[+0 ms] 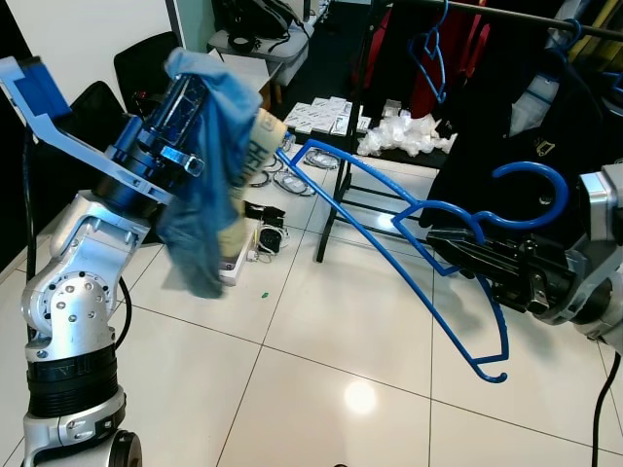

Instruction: Hang hanger

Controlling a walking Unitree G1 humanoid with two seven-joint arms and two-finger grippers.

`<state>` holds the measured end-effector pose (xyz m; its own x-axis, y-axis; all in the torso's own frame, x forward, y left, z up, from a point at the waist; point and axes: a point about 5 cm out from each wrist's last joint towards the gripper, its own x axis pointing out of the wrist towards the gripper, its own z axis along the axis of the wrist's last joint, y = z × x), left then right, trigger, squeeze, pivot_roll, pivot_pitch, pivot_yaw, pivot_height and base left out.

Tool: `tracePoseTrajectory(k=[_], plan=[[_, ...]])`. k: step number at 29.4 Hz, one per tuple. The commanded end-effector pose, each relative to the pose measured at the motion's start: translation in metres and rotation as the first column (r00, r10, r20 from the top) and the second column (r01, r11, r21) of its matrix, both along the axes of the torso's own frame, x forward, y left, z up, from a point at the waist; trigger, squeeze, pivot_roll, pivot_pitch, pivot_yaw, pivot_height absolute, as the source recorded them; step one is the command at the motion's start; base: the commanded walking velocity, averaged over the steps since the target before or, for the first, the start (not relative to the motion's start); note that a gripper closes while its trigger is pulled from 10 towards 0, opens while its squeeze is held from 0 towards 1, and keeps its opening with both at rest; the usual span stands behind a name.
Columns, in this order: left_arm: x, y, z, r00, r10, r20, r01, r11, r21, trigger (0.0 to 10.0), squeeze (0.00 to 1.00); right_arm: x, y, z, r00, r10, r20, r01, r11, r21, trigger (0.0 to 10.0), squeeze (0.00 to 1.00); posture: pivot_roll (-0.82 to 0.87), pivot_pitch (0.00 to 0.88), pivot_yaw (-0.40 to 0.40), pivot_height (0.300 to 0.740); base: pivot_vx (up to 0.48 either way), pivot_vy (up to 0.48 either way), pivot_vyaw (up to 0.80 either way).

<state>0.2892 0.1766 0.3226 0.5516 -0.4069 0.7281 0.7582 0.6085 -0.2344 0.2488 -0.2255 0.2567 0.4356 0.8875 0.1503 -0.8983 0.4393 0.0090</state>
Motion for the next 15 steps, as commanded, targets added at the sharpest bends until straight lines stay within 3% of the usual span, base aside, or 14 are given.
tracePoseTrajectory(k=[1,15], plan=[[-0.003,-0.006,0.001,1.0,-0.027,0.017,0.027,1.0,0.0,10.0,0.0,-0.003,0.004,0.0,0.999,0.034,0.0,-0.034,0.999,0.004,10.0,0.0,-0.04,0.137,0.017,0.74,0.0,0.0,0.0],[-0.013,-0.022,-0.001,0.987,-0.155,0.036,0.154,0.988,0.034,10.0,0.0,0.0,0.007,0.002,0.999,0.051,0.013,-0.051,0.999,0.011,10.0,0.0,-0.04,0.137,0.013,0.74,0.0,0.0,0.0]])
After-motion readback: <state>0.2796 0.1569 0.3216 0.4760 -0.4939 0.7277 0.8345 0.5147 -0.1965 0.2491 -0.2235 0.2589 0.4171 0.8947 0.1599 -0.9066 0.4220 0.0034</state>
